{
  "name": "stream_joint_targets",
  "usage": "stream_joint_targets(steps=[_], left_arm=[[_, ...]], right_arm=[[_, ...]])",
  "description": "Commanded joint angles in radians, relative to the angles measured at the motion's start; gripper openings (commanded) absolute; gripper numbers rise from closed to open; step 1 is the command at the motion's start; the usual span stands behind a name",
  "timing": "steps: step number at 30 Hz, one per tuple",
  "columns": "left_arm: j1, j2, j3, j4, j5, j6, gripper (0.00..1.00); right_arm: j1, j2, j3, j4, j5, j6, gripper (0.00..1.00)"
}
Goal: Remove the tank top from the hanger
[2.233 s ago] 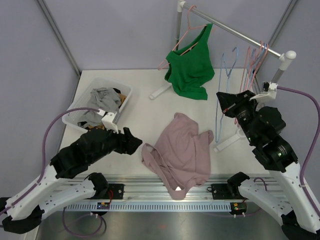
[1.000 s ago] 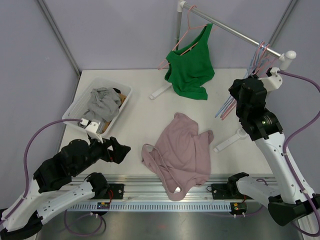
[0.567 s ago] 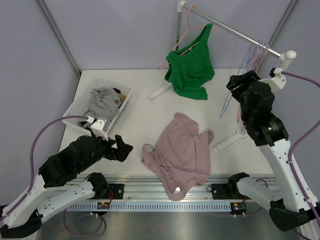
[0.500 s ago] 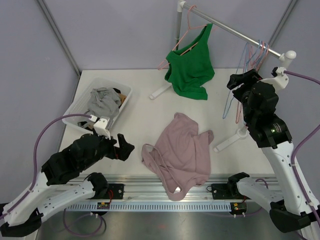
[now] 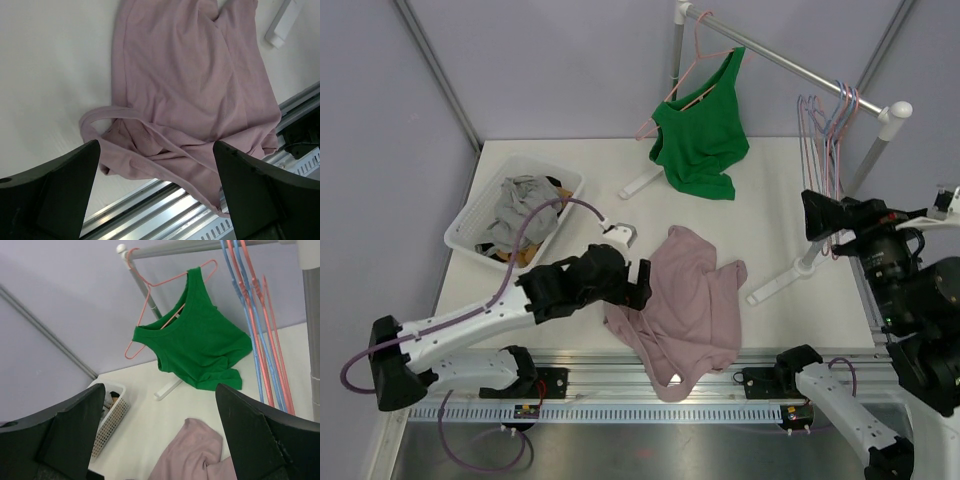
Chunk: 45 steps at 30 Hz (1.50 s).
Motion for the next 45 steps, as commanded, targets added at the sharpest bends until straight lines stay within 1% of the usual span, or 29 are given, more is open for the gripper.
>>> stream_joint_targets(steps=[1, 2, 3, 4, 5, 8, 9, 11, 12, 15, 18, 20, 22, 26, 28, 29, 30, 32, 33, 34, 35, 36, 39, 41, 42, 44, 45], left_arm=[[-0.047, 0.103, 0.068, 0.131, -0.049, -0.020, 0.99], [-0.065, 0.170, 0.082, 0.142, -0.053, -0.020, 0.99], [-0.073, 0.204, 0.094, 0.145, -0.058, -0.019, 0.99], [-0.079, 0.235, 0.120, 0.156, -0.061, -0.017, 0.99], [-0.090, 0.304, 0.131, 0.162, -0.059, -0.017, 0.99], [-0.102, 0.399, 0.177, 0.178, -0.049, -0.016, 0.99], [-0.105, 0.460, 0.189, 0.182, -0.044, -0.014, 0.99], [-0.111, 0.511, 0.218, 0.191, -0.043, -0.013, 0.99], [-0.114, 0.569, 0.228, 0.194, -0.041, -0.013, 0.99], [-0.136, 0.669, 0.266, 0.184, -0.055, -0.009, 0.99], [-0.174, 0.735, 0.307, 0.147, -0.095, -0.005, 0.99], [-0.191, 0.775, 0.308, 0.156, -0.089, -0.005, 0.99], [-0.194, 0.801, 0.294, 0.168, -0.070, -0.008, 0.96], [-0.194, 0.829, 0.266, 0.188, -0.046, -0.016, 0.86], [-0.194, 0.841, 0.260, 0.194, -0.032, -0.016, 0.71], [-0.192, 0.850, 0.255, 0.199, -0.026, -0.017, 0.67], [-0.194, 0.853, 0.251, 0.205, -0.020, -0.014, 0.47], [-0.194, 0.858, 0.240, 0.217, -0.015, -0.013, 0.33], [-0.192, 0.860, 0.234, 0.228, -0.009, -0.011, 0.16], [-0.191, 0.860, 0.229, 0.230, -0.010, -0.011, 0.09], [-0.192, 0.858, 0.225, 0.233, -0.010, -0.013, 0.06], [-0.191, 0.854, 0.225, 0.231, -0.013, -0.013, 0.00], [-0.189, 0.828, 0.219, 0.208, -0.049, -0.022, 0.00], [-0.188, 0.769, 0.219, 0.170, -0.105, -0.042, 0.00], [-0.188, 0.742, 0.219, 0.132, -0.159, -0.048, 0.00], [-0.179, 0.654, 0.223, 0.090, -0.211, -0.062, 0.00], [-0.174, 0.625, 0.226, 0.045, -0.264, -0.066, 0.00]], right_arm=[[-0.004, -0.059, -0.017, -0.074, -0.149, -0.069, 0.99], [-0.004, -0.089, -0.039, -0.080, -0.202, -0.074, 0.99], [-0.003, -0.103, -0.050, -0.089, -0.227, -0.077, 1.00], [-0.003, -0.116, -0.059, -0.106, -0.289, -0.087, 0.99], [-0.003, -0.136, -0.074, -0.117, -0.311, -0.092, 1.00], [-0.003, -0.160, -0.102, -0.155, -0.370, -0.098, 1.00], [-0.004, -0.166, -0.109, -0.162, -0.379, -0.107, 0.99], [-0.003, -0.186, -0.129, -0.177, -0.388, -0.113, 1.00], [-0.004, -0.193, -0.137, -0.180, -0.388, -0.117, 0.99], [-0.004, -0.214, -0.155, -0.182, -0.394, -0.124, 1.00], [-0.004, -0.231, -0.162, -0.188, -0.410, -0.127, 0.99], [-0.003, -0.242, -0.165, -0.186, -0.419, -0.126, 1.00], [-0.004, -0.248, -0.165, -0.186, -0.428, -0.120, 1.00], [-0.003, -0.268, -0.163, -0.180, -0.445, -0.110, 0.99], [-0.004, -0.271, -0.159, -0.180, -0.447, -0.106, 0.99], [-0.004, -0.277, -0.157, -0.179, -0.447, -0.104, 0.99], [-0.003, -0.278, -0.156, -0.179, -0.447, -0.103, 1.00], [-0.003, -0.286, -0.151, -0.174, -0.447, -0.101, 0.99], [-0.004, -0.289, -0.149, -0.169, -0.448, -0.101, 0.99], [-0.003, -0.289, -0.146, -0.169, -0.450, -0.101, 0.99], [-0.004, -0.295, -0.145, -0.169, -0.450, -0.103, 0.99], [-0.004, -0.297, -0.143, -0.168, -0.448, -0.106, 1.00], [-0.003, -0.300, -0.137, -0.168, -0.447, -0.107, 0.99], [-0.004, -0.300, -0.134, -0.169, -0.443, -0.112, 0.99], [-0.003, -0.298, -0.133, -0.171, -0.440, -0.115, 0.99], [-0.004, -0.300, -0.133, -0.171, -0.439, -0.115, 0.99], [-0.004, -0.301, -0.134, -0.169, -0.439, -0.115, 0.99]])
